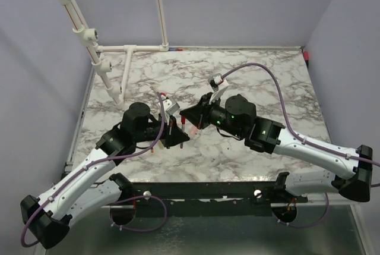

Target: Insert the pens into the pen caps

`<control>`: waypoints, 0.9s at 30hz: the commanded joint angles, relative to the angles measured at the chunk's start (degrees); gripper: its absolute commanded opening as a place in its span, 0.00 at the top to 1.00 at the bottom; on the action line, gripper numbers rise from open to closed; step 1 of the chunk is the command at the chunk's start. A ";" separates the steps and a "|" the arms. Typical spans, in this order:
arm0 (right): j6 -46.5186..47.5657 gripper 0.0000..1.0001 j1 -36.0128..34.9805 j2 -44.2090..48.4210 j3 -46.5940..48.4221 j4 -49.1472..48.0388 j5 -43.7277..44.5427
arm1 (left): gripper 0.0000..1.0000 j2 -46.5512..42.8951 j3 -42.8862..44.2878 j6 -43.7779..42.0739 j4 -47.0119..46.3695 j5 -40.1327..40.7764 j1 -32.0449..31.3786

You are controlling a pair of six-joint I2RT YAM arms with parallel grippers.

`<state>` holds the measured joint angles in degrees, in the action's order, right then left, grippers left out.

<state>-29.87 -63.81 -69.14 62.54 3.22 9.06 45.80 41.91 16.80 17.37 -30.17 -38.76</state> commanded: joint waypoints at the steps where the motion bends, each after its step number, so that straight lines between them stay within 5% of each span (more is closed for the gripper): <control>1: 0.52 0.99 -3.07 -0.40 -4.15 11.22 -8.36 | 1.00 0.98 6.82 -1.34 -6.76 7.16 1.15; 19: -0.63 0.99 -4.38 0.69 -8.37 8.96 -10.62 | 1.00 6.57 18.26 -3.19 -6.28 10.96 1.15; 27: -1.04 1.00 -4.39 1.33 -5.13 9.35 -4.38 | 1.00 6.28 13.88 -1.03 -6.12 8.27 1.18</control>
<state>-29.98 -63.81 -65.95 58.96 -4.34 12.56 52.95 54.63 12.91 28.45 -28.82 -39.24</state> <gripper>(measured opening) 0.036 0.071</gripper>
